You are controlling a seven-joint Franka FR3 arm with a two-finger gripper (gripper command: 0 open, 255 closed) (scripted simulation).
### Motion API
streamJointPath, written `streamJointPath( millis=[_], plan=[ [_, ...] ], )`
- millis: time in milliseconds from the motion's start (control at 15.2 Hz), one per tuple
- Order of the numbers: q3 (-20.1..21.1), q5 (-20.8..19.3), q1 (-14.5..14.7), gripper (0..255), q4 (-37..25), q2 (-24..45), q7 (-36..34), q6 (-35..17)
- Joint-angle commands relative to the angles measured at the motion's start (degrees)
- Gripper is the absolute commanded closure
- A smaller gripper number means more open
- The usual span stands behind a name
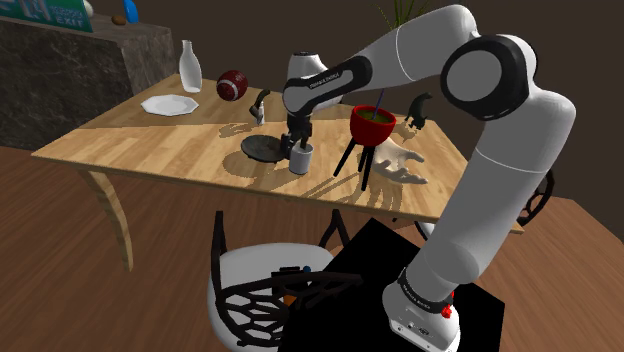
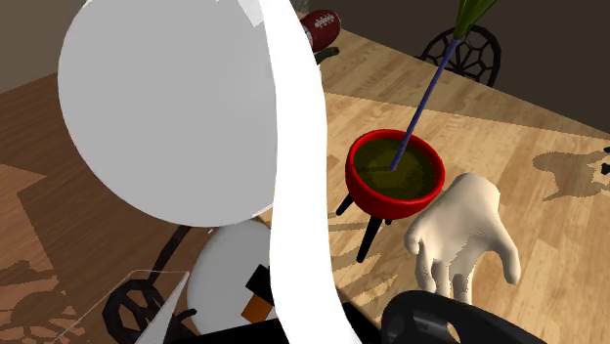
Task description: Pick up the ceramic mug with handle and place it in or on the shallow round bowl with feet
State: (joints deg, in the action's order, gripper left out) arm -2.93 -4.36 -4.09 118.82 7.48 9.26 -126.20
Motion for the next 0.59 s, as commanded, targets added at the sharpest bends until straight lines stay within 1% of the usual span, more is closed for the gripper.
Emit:
streamJointPath(
  millis=[0, 132, 528],
  plan=[
    [0.0, 0.0, 0.0, 0, 0.7, 0.9, -0.1, -1.6],
    [0.0, 0.0, -0.1, 0, 1.1, 1.6, -0.1, -2.7],
    [0.0, 0.0, -0.1, 0, 1.1, 1.6, -0.1, -2.7]
  ],
)
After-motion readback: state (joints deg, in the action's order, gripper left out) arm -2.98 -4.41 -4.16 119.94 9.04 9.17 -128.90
